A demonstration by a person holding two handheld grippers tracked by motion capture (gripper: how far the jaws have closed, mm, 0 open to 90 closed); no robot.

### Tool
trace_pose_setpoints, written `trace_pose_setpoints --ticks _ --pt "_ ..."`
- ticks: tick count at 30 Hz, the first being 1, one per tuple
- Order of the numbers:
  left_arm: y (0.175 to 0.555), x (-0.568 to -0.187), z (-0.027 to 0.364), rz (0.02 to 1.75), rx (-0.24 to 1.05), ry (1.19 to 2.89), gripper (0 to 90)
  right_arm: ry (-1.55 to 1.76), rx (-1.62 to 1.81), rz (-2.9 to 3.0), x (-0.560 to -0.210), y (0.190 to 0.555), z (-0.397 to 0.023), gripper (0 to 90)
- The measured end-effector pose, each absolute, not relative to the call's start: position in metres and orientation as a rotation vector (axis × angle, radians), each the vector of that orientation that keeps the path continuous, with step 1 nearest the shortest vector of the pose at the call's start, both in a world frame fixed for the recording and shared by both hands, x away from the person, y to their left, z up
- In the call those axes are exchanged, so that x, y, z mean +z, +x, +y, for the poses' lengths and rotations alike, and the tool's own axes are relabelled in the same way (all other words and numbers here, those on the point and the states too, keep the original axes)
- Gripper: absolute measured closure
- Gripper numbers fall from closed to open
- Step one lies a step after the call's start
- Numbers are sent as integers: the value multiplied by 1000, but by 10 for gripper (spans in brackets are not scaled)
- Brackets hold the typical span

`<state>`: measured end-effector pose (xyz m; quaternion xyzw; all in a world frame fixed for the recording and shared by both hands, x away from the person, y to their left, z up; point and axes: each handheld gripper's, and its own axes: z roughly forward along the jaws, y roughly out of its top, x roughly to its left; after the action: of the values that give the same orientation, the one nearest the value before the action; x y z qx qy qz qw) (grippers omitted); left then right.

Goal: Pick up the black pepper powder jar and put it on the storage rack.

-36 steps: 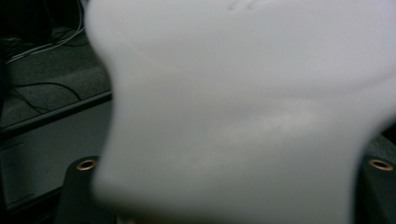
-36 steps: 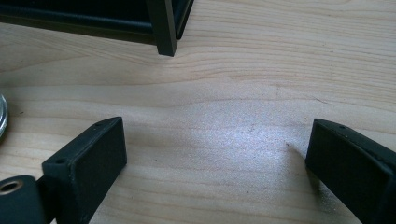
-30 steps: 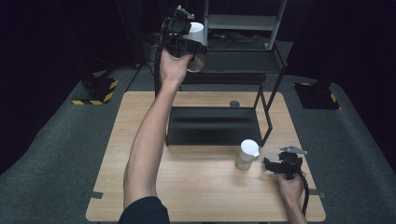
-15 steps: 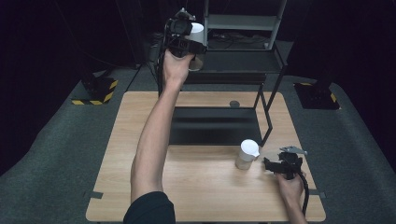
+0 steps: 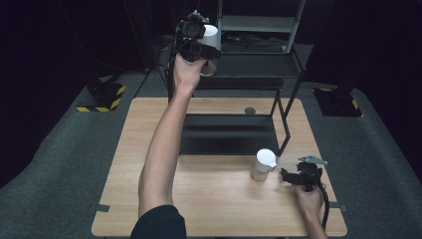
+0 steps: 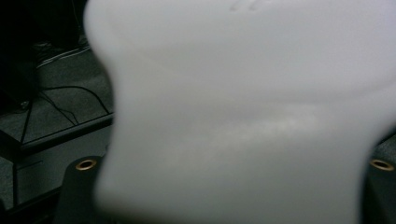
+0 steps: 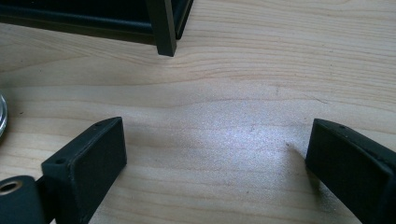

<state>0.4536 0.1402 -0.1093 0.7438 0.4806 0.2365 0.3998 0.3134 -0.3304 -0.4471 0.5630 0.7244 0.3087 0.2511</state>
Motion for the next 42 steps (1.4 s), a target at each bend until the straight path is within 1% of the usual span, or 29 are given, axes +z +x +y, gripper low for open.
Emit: trace_pose_setpoints --ticks 3,4,7,8,11,12,15,25,42 --pt "454 -110 141 1210 587 1880 293 1532 840 1971 -447 313 -330 45" --pt "454 -111 144 1207 577 1866 244 1534 840 1970 -447 313 -330 45" --pt "454 -111 145 1209 567 1856 153 1534 840 1971 -447 313 -330 45" --pt "454 -111 145 1211 569 1857 153 1532 840 1971 -447 313 -330 45" --pt "450 -111 146 1206 579 1854 101 1534 841 1971 -447 313 -330 45" --pt "448 -111 147 1202 580 1853 101 1534 841 1971 -447 313 -330 45" --pt "442 -111 148 1197 593 1853 64 1534 841 1971 -447 313 -330 45" --pt "425 -110 154 1179 610 1876 41 1532 841 1971 -447 313 -330 45" --pt "390 -126 171 1137 601 1874 48 1532 840 1970 -447 313 -330 45"
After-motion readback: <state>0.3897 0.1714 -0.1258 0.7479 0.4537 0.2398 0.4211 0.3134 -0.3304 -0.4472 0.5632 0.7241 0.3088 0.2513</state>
